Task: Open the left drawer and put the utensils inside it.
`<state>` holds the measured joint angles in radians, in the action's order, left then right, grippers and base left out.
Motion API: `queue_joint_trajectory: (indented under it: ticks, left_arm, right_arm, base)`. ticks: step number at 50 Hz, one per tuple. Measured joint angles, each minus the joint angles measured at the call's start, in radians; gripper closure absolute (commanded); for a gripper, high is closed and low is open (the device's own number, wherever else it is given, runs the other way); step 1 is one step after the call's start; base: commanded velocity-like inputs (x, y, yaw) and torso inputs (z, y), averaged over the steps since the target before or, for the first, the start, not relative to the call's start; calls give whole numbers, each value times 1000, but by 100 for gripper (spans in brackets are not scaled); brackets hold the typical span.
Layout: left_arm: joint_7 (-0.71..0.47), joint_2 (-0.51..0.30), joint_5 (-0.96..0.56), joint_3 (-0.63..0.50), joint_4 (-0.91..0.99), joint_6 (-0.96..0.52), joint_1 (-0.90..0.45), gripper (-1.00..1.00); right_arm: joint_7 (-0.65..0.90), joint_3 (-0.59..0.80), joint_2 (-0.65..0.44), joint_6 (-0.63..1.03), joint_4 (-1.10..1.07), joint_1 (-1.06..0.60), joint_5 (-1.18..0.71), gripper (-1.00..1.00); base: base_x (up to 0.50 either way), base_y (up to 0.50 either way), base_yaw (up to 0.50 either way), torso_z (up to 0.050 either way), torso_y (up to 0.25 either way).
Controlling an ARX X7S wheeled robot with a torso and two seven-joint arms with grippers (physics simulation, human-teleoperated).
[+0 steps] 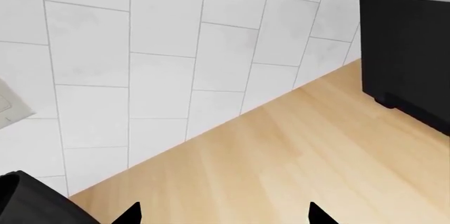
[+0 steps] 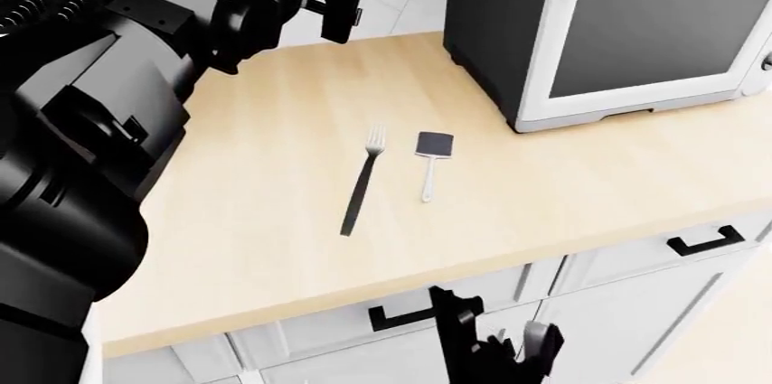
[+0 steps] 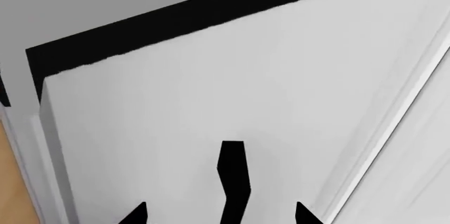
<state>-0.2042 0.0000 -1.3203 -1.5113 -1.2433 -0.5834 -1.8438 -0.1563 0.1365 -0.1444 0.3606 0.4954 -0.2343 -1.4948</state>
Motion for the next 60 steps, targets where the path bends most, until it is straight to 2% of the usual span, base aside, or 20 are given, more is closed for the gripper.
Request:
queue_joint_trajectory:
  ticks: [29,30,60]
  left_arm:
    - [6,0,2,2,-4,1,8,-100]
    - [6,0,2,2,-4,1,9,-100]
    - [13,0,3,5,-12,1,7,-100]
  right_arm:
    - [-40,40,4,-9,105,-62,-26,-100]
    - [-40,41,4,-9,105,-62,-28,100]
    - [-16,47,10,-26,112,-73,7,100]
  base:
    - [2,0,1,0,0]
    - [1,3,4,0,0]
    - [0,0,0,0,0]
